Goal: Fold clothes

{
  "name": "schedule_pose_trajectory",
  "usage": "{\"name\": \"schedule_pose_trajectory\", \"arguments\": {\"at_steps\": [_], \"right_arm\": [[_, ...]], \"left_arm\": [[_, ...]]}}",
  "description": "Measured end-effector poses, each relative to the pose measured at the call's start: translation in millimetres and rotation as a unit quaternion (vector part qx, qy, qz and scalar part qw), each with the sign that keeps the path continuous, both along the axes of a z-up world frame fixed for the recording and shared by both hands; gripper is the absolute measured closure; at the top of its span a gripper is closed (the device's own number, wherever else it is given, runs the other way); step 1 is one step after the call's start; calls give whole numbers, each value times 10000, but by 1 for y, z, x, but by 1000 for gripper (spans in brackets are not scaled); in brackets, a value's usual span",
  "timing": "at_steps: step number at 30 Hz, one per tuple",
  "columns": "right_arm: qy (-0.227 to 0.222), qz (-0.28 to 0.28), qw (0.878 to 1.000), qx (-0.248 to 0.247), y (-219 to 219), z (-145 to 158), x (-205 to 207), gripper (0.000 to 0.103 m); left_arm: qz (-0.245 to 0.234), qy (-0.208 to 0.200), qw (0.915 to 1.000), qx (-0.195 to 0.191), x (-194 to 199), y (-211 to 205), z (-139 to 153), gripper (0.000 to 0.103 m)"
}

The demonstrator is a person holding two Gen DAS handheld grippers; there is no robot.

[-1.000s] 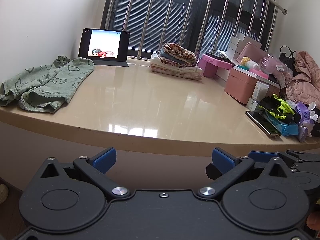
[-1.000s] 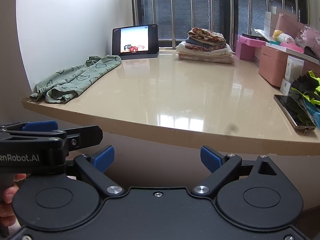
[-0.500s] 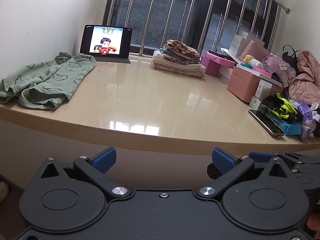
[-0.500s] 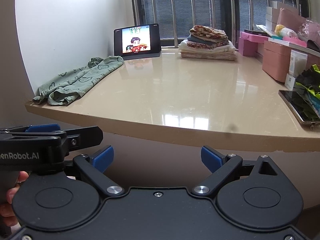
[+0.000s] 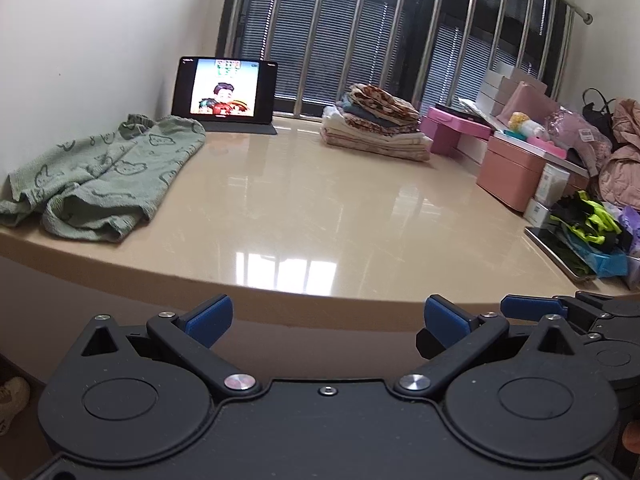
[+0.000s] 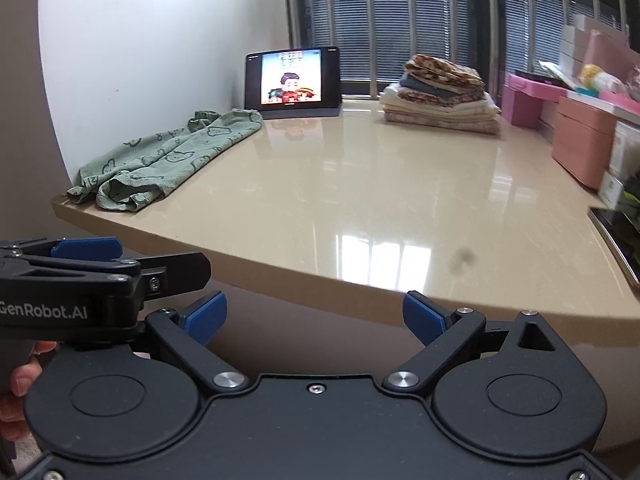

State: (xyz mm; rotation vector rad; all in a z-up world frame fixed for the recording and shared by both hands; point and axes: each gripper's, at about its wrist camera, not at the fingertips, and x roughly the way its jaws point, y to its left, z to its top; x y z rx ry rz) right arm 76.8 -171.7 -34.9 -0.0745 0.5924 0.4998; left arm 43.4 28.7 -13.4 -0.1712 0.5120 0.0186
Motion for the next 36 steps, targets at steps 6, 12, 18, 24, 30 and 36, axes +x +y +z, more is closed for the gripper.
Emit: {"name": "schedule_pose_trajectory", "arguments": {"at_steps": [6,12,18,24,30,36], "right_arm": [[-109,261,9995,-116,24,2,19,7],[-214,625,9976,-189,55,5,35,7],[-272,918,9952,-190,91,10,50,7],[-359,1308,9904,-282,132,12,57,7],[-365,1642,9853,-294,176,13,67,7],[-354,1874,9809,-389,222,7,81,8]], "left_arm": [[187,-78,9998,32,10,20,2,0],[383,-124,9992,-18,21,45,6,0],[680,-202,9975,-79,29,79,10,0],[1094,-316,9935,-55,28,117,16,0],[1628,-378,9855,301,32,167,25,0],[2115,-178,9748,694,41,221,29,0]]}}
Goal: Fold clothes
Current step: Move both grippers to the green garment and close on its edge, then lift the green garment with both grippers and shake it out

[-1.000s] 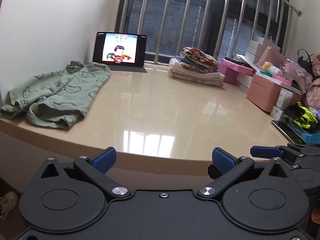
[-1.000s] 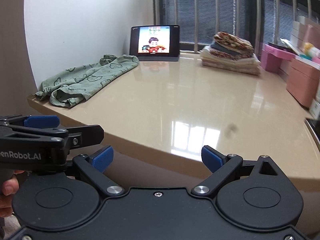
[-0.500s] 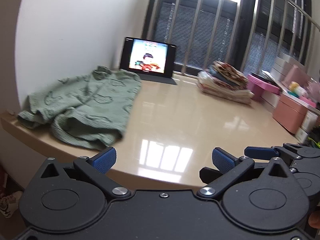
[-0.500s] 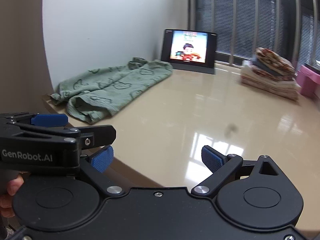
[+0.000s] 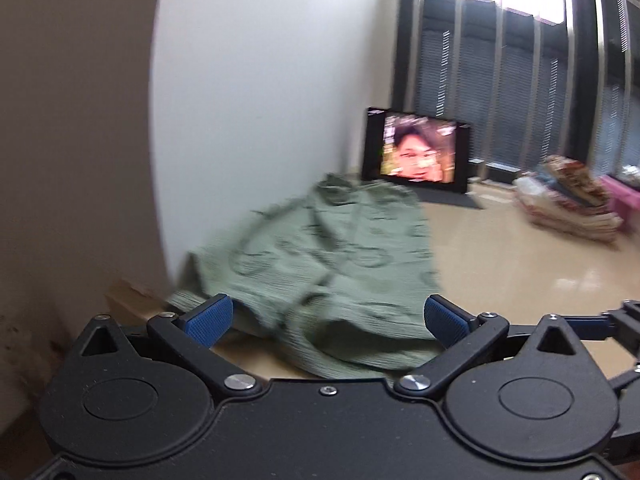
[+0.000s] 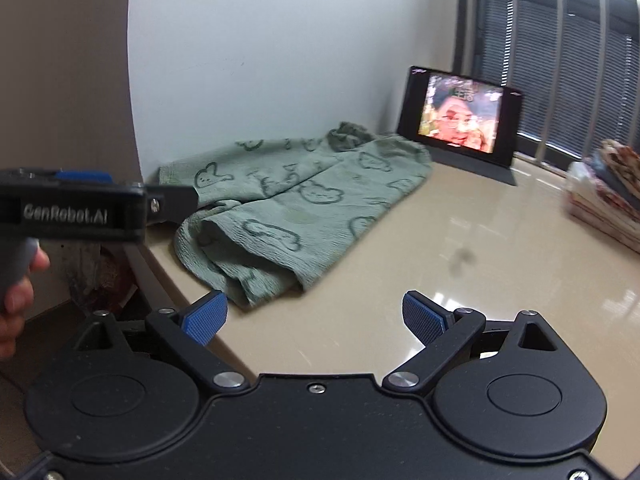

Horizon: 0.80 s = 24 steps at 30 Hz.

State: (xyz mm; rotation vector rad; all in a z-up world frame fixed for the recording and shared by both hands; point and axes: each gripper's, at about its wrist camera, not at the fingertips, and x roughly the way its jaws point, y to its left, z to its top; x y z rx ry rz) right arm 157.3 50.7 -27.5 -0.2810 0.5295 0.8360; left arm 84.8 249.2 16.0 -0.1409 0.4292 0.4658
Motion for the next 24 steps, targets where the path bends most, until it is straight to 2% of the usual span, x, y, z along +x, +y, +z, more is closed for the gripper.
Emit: {"name": "schedule_pose_trajectory", "arguments": {"at_steps": [4,8,10,12,13,15,16,17,18,19,21,24], "right_arm": [[68,118,9999,-104,28,-7,7,9],[111,113,9996,-230,51,-15,15,10],[144,80,9994,-307,60,-19,19,12],[155,45,9991,-390,68,-23,23,17],[155,27,9989,-432,72,-25,25,20],[147,6,9989,-438,78,-28,30,27],[149,2,9990,-421,81,-27,32,32],[146,3,9990,-419,83,-27,35,46],[158,9,9990,-419,85,-26,38,70],[207,32,9990,-404,85,-24,43,83],[393,41,9990,-208,77,-17,55,100],[468,-196,9986,126,50,-3,76,102]], "left_arm": [[224,285,9993,39,9,26,-8,0],[204,472,9987,58,17,42,-20,0],[163,576,9981,126,22,46,-26,4],[78,674,9975,171,28,50,-33,22],[24,720,9973,144,32,52,-36,25],[-82,777,9969,-11,38,58,-41,45],[-137,787,9967,-108,41,60,-43,51],[-192,797,9964,-206,44,63,-45,66],[-252,775,9962,-317,46,65,-46,79],[-287,725,9962,-377,47,65,-46,84],[-332,602,9966,-460,48,66,-44,93],[-402,321,9968,-607,44,66,-34,96]]}}
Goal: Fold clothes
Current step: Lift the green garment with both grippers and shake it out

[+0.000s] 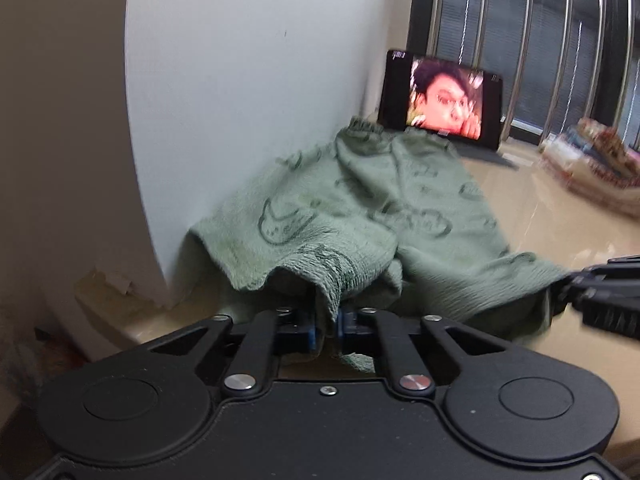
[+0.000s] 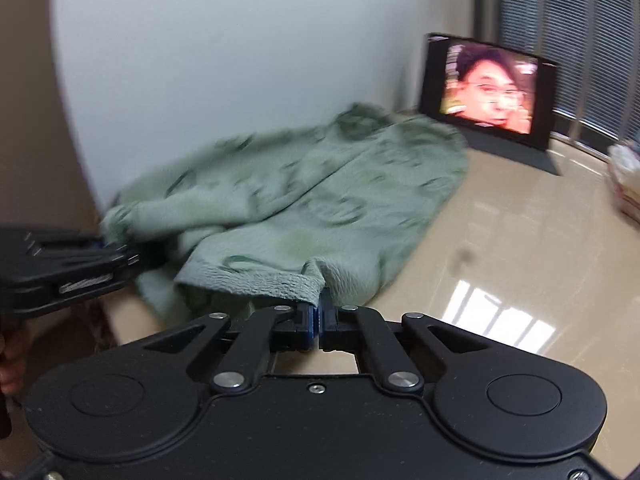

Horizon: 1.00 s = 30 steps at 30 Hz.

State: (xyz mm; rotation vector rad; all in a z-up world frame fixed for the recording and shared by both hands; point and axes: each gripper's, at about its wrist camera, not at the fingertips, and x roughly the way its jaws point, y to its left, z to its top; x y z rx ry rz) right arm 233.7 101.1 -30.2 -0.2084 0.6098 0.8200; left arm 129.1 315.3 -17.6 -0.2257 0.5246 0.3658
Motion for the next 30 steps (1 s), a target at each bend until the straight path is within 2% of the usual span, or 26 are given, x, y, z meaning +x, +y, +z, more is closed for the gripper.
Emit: {"name": "schedule_pose_trajectory", "arguments": {"at_steps": [3,6,9,12,15,20,22,25,28,30], "right_arm": [[-137,-377,9984,407,-42,25,14,103],[-568,-737,9915,907,-91,65,14,103],[-1223,-1023,9767,1437,-142,114,-1,103],[-1829,-1343,9553,1892,-194,154,-21,103],[-2228,-1709,9386,2005,-240,173,-33,103],[-2156,-2200,9288,2061,-303,180,-22,103],[-2302,-2208,9212,2228,-324,191,-32,103],[-2646,-2129,9075,2472,-350,214,-53,103],[-2969,-1895,8956,2718,-367,239,-73,103],[-3014,-1741,8929,2856,-373,251,-73,103]], "left_arm": [[-76,-432,9990,-60,-7,-8,23,98],[-401,-1081,9933,-12,-16,-26,62,98],[-659,-1753,9818,307,-22,-52,104,98],[-941,-2289,9682,379,-25,-76,136,98],[-1084,-2451,9629,320,-14,-95,147,98],[-1462,-2409,9595,-32,15,-127,150,98],[-1585,-2680,9502,156,11,-145,164,98],[-1625,-3253,9303,493,-11,-169,191,98],[-1729,-3781,9085,431,-25,-178,214,98],[-1721,-3905,9034,418,-19,-180,227,98]]}}
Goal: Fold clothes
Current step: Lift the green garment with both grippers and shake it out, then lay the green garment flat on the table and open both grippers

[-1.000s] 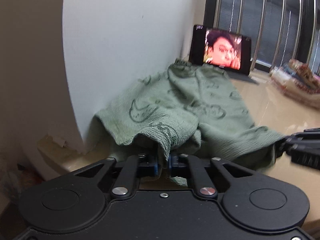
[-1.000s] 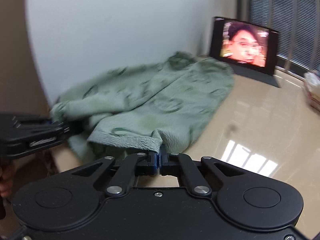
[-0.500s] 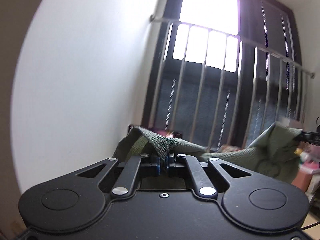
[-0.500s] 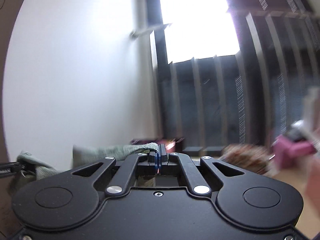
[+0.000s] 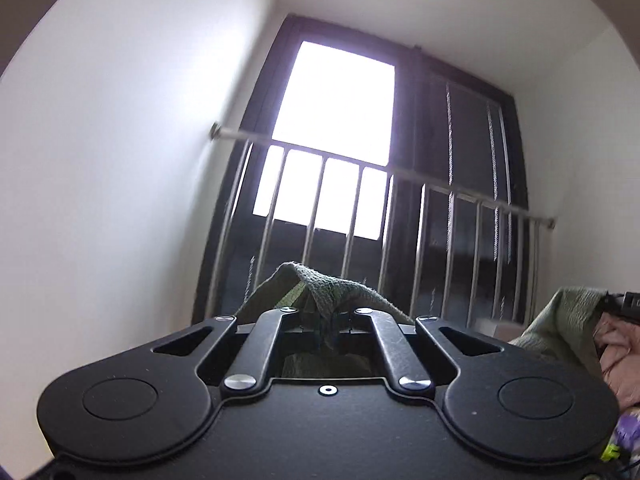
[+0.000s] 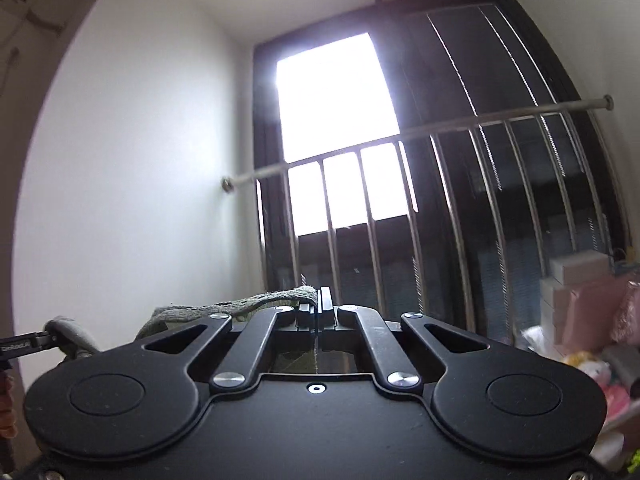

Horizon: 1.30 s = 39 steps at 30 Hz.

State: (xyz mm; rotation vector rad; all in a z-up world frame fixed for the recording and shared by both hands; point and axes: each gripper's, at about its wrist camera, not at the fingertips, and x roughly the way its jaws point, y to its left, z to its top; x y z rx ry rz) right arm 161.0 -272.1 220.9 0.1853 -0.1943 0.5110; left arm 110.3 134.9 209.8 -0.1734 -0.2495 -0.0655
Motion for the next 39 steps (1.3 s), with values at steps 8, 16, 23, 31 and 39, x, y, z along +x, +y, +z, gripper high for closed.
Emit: {"name": "schedule_pose_trajectory", "arguments": {"at_steps": [8,16,23,31,39], "right_arm": [[1061,-233,9932,-414,25,-20,122,102],[3335,-740,9333,-1107,65,-163,275,89],[4131,-1029,8972,-1173,62,-234,299,15],[3698,-810,9185,-1141,8,-225,218,7],[3637,-306,9174,-1588,0,-243,108,5]], "left_arm": [[232,1444,9887,318,145,-25,-27,98],[487,3490,9315,906,279,-32,-183,91],[896,3743,9214,541,272,-12,-233,8],[393,3638,9299,385,183,6,-217,0],[-320,3687,9285,308,76,-31,-230,0]]}}
